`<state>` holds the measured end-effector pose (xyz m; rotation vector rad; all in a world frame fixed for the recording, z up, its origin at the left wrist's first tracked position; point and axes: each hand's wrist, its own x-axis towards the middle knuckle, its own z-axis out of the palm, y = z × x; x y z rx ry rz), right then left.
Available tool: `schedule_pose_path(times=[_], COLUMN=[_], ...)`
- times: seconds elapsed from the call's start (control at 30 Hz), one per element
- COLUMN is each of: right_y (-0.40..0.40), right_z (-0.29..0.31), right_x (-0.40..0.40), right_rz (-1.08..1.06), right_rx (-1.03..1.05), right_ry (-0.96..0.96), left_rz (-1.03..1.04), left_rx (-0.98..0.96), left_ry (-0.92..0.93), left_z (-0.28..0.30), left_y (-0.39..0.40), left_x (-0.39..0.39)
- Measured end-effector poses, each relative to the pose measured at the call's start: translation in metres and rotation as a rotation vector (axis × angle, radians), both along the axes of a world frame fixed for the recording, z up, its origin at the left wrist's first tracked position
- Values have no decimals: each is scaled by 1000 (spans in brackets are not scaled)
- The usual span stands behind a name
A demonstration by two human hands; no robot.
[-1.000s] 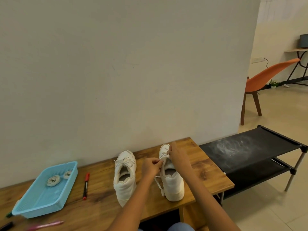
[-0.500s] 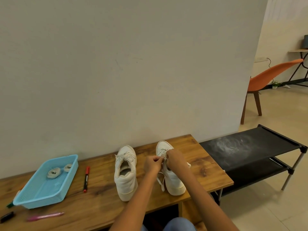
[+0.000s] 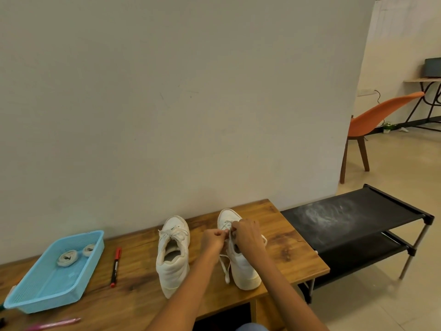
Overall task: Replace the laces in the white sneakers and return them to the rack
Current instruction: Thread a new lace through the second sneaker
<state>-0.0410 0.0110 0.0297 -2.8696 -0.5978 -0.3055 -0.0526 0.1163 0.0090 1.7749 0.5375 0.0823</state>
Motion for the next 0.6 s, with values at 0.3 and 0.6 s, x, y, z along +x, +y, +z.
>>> schedule_pose_path(times=[0.3,0.6], right_y=[0,2], right_z=[-6,-13], right_x=[-1,-1], right_rz=[-41,-162], right_rx=[136,338], right_ry=[-29,-79], left_rz=[74,442], left_rx=[231,-437], left_ry=[76,-150], left_z=[-5,40], left_y=[-10,18], left_x=[12,9])
